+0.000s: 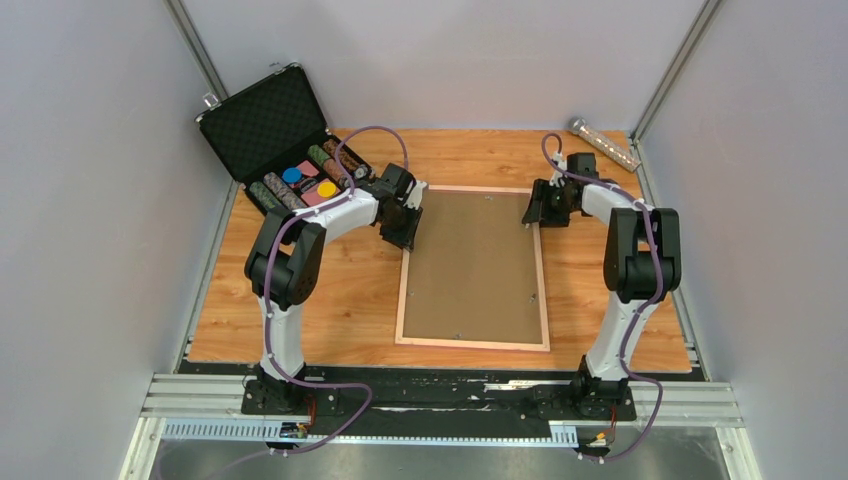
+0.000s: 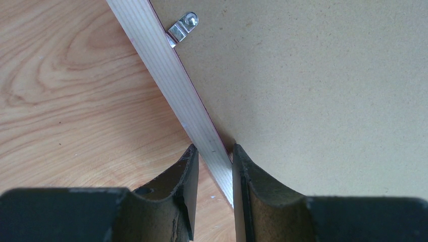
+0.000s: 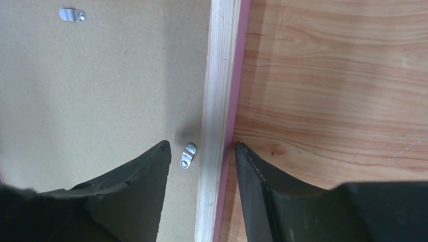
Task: Put the photo into the frame
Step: Install the photo frame at the center of the board.
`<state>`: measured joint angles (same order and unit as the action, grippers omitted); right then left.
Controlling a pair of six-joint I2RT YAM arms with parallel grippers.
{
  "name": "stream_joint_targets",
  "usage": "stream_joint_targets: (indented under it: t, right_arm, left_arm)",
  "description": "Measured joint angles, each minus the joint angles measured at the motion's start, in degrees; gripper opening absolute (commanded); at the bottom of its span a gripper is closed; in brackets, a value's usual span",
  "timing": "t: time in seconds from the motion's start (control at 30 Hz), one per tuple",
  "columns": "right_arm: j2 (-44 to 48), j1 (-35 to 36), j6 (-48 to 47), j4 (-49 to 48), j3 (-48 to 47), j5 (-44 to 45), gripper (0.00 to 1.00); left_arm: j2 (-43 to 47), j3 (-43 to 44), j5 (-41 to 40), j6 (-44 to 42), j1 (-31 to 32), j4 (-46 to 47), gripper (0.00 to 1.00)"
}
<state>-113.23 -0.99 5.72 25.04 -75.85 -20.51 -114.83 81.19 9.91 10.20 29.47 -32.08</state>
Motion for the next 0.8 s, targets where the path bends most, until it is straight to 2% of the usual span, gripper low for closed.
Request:
stream_joint_targets:
  t: [0.33, 0.8]
  right_arm:
    - [0.0, 2.0, 0.0, 0.0, -0.1, 3.5, 0.5]
    - [0.3, 2.0, -1.2, -0.5, 0.5, 4.0, 0.48]
  left_arm:
    - [0.0, 0.0, 0.0, 0.0, 0.0, 0.0, 0.0]
    - [0.0, 0.0, -0.1, 0.0, 0.0, 0.0, 0.0]
